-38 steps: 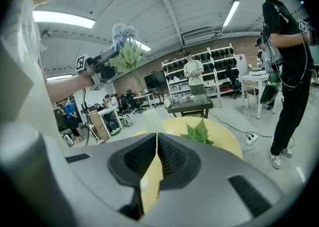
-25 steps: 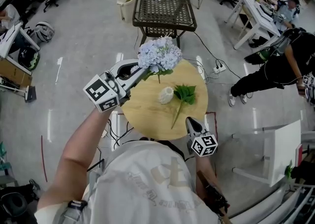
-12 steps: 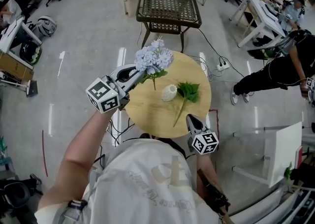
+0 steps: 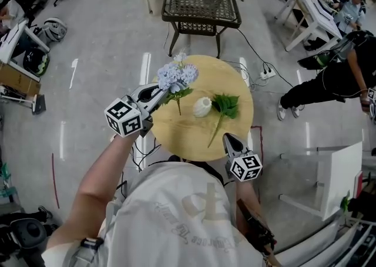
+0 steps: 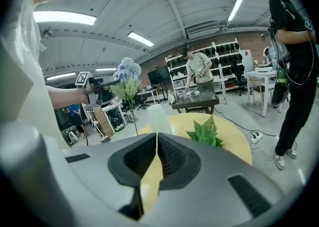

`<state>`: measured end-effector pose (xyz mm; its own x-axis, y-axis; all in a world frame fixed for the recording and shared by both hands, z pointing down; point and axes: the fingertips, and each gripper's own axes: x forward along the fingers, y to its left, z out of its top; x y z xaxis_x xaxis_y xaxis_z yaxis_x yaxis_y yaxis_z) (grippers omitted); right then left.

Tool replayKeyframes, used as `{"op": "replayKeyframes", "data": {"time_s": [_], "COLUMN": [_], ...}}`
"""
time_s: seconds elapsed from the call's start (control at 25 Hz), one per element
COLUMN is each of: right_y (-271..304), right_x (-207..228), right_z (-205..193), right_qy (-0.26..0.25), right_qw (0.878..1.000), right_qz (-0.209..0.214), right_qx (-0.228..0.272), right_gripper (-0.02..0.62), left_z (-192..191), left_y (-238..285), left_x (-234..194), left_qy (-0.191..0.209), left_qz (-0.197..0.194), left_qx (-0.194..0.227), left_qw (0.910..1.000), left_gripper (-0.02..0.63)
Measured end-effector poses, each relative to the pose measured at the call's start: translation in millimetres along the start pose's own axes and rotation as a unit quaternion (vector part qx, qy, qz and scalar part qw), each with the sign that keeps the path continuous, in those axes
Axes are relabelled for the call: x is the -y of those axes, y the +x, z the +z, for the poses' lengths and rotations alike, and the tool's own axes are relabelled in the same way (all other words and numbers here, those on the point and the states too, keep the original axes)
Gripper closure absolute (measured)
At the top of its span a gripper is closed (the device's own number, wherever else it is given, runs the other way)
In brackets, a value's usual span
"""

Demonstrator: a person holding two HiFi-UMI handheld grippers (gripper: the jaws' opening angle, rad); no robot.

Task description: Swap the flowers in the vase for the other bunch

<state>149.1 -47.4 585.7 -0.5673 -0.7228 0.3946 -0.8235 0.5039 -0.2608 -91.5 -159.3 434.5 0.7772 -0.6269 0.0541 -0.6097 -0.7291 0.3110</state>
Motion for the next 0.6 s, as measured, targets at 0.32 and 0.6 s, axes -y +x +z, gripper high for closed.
{"op": "replayKeyframes", "data": {"time_s": [0.32,0.6], "right_y": [3,8], "right_x": [3,6], "right_z": [-3,1], "right_qy": [-0.001,0.003], "right_qw": [1.0,1.0], "right_qz": [0.004,0.006], "right_qx": [-0.006,-0.011], "right_gripper": [0.586,0.586], "left_z": [-45,-66], "left_y": [-4,-5], "left_x": [-17,-30], "left_qy": [-0.056,-0.086], "left_qz": [0.033,0.047], "left_qx": [-0.039,-0.063], "left_qw": [0.9971,0.9932], "left_gripper": [0.569,0.569]}}
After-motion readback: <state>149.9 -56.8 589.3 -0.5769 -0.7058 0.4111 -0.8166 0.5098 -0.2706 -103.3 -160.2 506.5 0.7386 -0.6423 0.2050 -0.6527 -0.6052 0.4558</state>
